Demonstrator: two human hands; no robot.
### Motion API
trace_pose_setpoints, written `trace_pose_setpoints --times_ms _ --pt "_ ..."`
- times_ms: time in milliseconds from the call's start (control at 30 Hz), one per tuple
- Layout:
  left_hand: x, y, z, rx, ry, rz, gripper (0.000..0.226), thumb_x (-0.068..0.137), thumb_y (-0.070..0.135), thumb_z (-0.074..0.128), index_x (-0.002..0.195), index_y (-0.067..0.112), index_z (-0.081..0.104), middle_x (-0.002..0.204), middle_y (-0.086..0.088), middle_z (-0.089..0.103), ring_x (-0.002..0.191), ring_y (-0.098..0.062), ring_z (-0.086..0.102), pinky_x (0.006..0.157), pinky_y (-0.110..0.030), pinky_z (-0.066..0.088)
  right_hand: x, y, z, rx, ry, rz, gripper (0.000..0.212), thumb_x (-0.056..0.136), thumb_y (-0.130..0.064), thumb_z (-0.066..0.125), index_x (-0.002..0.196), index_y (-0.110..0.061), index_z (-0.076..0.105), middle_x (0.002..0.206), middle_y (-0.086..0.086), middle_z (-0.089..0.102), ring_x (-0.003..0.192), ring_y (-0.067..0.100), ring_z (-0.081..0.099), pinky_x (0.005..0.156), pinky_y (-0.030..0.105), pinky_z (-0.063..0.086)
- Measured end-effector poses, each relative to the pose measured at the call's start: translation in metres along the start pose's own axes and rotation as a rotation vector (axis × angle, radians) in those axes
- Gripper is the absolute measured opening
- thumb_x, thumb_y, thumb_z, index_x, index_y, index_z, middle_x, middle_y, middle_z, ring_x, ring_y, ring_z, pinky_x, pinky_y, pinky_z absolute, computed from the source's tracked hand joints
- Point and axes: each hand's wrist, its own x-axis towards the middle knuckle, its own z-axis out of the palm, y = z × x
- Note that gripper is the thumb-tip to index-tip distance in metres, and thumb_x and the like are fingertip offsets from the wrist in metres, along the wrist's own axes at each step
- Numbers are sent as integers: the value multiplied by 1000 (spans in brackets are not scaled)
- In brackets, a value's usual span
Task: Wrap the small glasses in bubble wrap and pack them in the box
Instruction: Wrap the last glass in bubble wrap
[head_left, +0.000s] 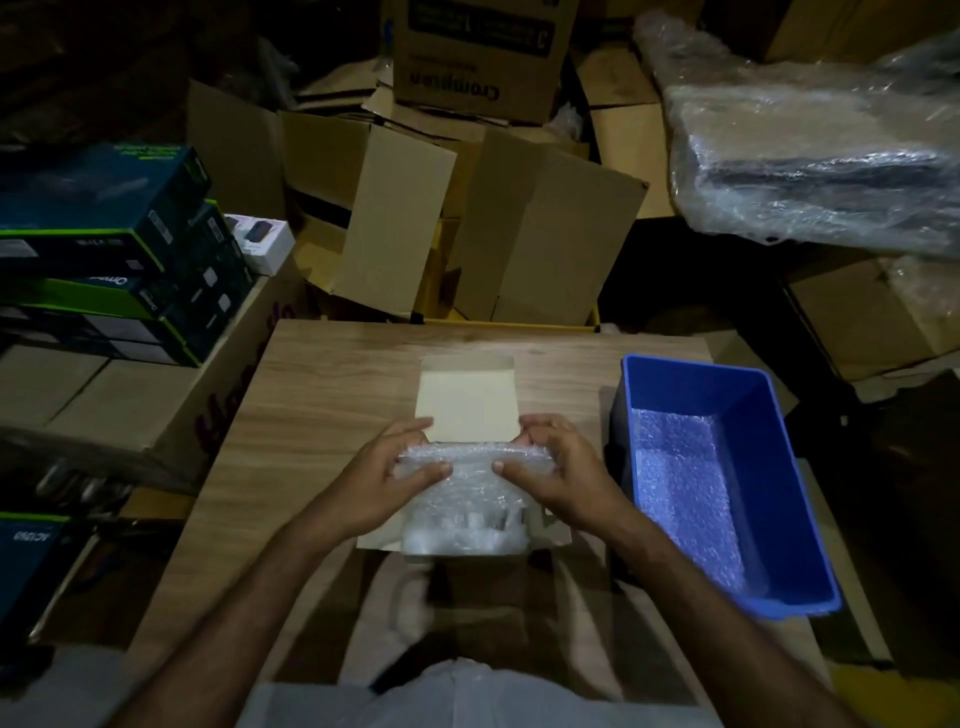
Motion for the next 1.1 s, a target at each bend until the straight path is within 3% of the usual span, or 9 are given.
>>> trace_pose_setpoints --times_ms 100,267,367,467,533,667,833,933,1100 --pt "0 -3 4 -199 -55 3 17 101 15 60 112 3 61 103 -24 65 91 -40 67 69 -36 55 0 3 6 138 -10 -56 11 92 -22 73 96 -21 63 94 0 69 81 18 69 66 41 58" --pt "-3 -12 8 -289 -68 -132 27 99 -9 48 114 5 66 104 -8 70 75 -10 67 57 -16 49 3 16 19 206 -48 -27 24 93 0 62 97 -20 73 105 2 71 97 16 69 78 36 60" --pt "-2 -22 8 -552 -132 -258 25 97 3 57 118 -2 68 116 -11 74 102 -24 73 78 -25 60 5 26 22 308 -91 93 30 82 -1 67 92 -26 82 120 1 69 115 14 65 97 42 57" --pt "-2 -28 5 -731 -165 -301 41 90 20 62 123 -4 67 124 -13 72 116 -27 68 98 -34 56 5 34 21 283 -115 197 20 79 -17 77 97 -26 82 134 -4 60 123 8 57 99 30 52" --pt "-1 -32 8 -633 -117 -294 32 93 16 68 121 1 70 121 -8 74 113 -24 70 96 -32 57 5 40 24 179 -102 182 22 82 -22 80 101 -31 79 132 -5 61 121 10 59 98 32 54" --pt "7 -51 22 -247 5 -168 43 83 -1 78 119 18 66 115 0 70 106 -22 69 85 -35 58 -2 43 31 130 -39 114 32 87 -13 77 112 -26 63 103 1 70 85 16 74 65 29 61" --pt "24 -68 37 329 115 25 28 76 23 85 97 29 67 96 20 61 86 1 58 73 -26 53 5 64 44 10 79 35 13 87 -10 73 92 -22 71 91 -6 70 87 9 68 75 33 59" --pt "43 -71 43 537 232 86 19 80 23 80 92 26 66 98 11 57 89 -8 52 72 -26 45 20 75 50 -158 181 -6 21 82 -4 72 95 -21 76 97 -18 62 93 -3 59 83 20 52" --pt "79 -83 45 661 232 78 19 78 0 71 87 16 66 92 -2 58 84 -23 58 64 -35 50 52 79 54 -479 80 -62 25 87 -12 68 111 -18 73 118 -1 49 97 6 49 70 11 43"
